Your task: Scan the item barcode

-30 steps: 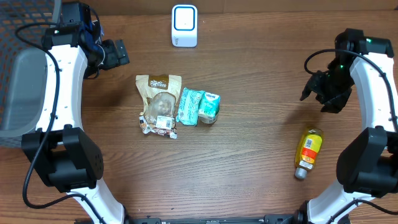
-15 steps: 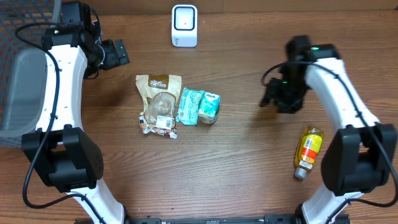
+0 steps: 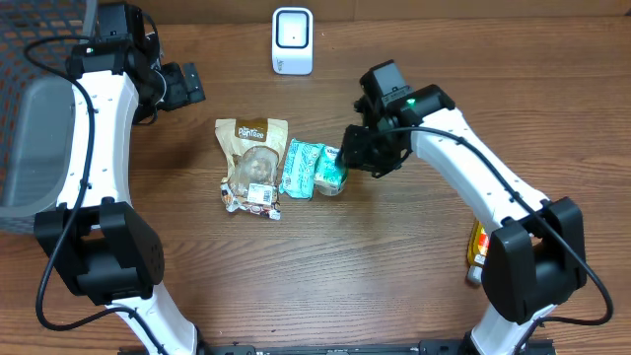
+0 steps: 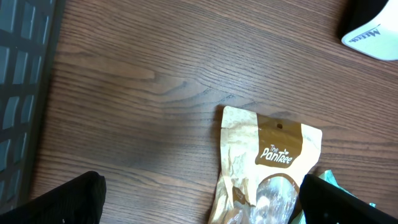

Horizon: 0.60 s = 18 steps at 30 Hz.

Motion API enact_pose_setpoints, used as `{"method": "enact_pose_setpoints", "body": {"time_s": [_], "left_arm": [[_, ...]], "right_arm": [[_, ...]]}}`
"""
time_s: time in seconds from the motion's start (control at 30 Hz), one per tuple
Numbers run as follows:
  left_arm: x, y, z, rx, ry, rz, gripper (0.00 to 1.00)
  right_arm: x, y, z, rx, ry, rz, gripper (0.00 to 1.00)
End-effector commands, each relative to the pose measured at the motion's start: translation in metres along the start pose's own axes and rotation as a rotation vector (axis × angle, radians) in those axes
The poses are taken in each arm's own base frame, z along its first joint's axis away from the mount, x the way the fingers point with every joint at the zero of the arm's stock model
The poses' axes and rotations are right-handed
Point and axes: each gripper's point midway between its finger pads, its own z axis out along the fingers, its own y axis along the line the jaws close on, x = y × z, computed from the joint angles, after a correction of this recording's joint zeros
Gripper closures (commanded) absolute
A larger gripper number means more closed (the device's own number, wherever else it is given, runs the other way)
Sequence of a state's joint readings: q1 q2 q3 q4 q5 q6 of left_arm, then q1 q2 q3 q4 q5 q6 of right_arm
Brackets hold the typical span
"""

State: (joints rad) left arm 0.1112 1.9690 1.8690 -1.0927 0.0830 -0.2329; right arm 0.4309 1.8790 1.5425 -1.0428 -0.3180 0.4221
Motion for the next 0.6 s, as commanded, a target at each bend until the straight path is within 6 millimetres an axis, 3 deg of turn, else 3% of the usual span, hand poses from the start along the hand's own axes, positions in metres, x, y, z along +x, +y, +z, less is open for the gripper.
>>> {"method": "enact_pose_setpoints", "body": {"time_s": [0.0,0.43,0.53,0.57], "left_arm": [[-0.003,-0.007,-0.009,0.019,-0.02,0.025,0.0],[-0.003,-0.007,-0.009,0.019,-0.02,0.025,0.0],[-0.003,-0.007,-0.009,0.019,-0.02,0.025,0.0],[-0.003,-0.007,-0.009,0.019,-0.02,0.025,0.0]], "right_arm": [[-0.003,0.005,-0.004,-0.02,-0.022,0.071,0.59],[0.01,0.006,0.015,-0.016,0.001,0.084,0.61],[0.012,0.01,0.017,-0.02,0.001,0.071,0.72],[0.012,0.012,0.017,-0.022,-0.001,0.07,0.82]]}}
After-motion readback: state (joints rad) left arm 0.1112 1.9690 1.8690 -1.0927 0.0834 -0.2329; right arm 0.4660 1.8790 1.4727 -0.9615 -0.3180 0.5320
